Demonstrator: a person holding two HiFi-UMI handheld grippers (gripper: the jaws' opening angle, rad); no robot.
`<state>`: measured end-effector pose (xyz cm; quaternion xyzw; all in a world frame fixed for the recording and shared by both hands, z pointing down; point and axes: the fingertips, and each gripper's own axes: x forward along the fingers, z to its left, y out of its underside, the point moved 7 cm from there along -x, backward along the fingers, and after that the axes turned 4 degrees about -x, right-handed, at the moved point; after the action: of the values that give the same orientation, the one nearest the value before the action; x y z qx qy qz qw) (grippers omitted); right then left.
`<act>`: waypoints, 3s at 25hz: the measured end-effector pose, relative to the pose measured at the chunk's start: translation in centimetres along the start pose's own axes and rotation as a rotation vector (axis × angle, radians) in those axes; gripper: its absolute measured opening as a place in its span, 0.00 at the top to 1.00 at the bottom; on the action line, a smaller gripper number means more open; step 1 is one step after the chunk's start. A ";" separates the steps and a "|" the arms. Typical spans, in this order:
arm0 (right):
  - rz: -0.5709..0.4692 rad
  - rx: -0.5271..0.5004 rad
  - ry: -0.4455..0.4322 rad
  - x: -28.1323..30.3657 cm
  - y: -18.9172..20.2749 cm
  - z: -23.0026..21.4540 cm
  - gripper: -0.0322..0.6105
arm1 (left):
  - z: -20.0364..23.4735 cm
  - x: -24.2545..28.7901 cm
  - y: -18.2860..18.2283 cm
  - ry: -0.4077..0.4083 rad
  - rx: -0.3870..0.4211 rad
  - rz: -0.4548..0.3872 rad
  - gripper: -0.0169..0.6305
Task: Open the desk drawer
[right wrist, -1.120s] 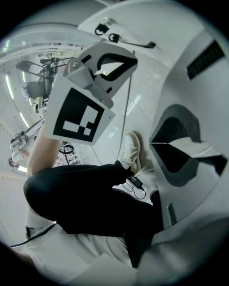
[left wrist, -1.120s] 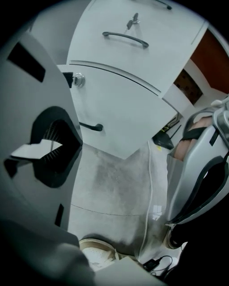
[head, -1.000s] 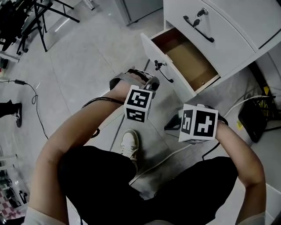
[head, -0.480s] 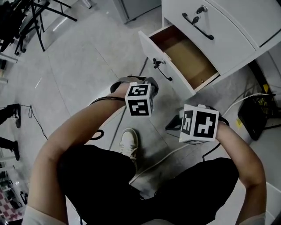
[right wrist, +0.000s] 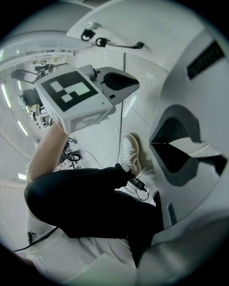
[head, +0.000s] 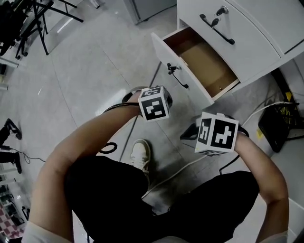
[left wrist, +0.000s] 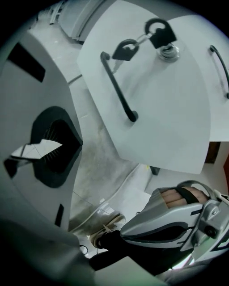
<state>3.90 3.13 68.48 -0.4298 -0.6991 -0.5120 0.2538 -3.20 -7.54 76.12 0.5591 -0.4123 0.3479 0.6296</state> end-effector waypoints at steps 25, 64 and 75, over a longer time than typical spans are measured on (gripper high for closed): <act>-0.214 0.174 0.245 0.0 -1.7 -3.3 0.93 | 2.2 2.3 1.8 0.045 -0.485 -0.043 0.97; -0.325 0.421 0.267 0.6 -2.4 -5.1 0.93 | 2.9 1.2 5.6 -0.028 -0.624 -0.053 0.97; -0.282 0.576 0.411 -2.4 -2.5 -3.9 0.93 | -0.7 -4.1 1.8 -0.021 -0.870 -0.084 0.97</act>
<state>2.63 -1.57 66.62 -0.1287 -0.8011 -0.4000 0.4262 -6.46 -6.48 73.19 0.2614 -0.5039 0.1101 0.8158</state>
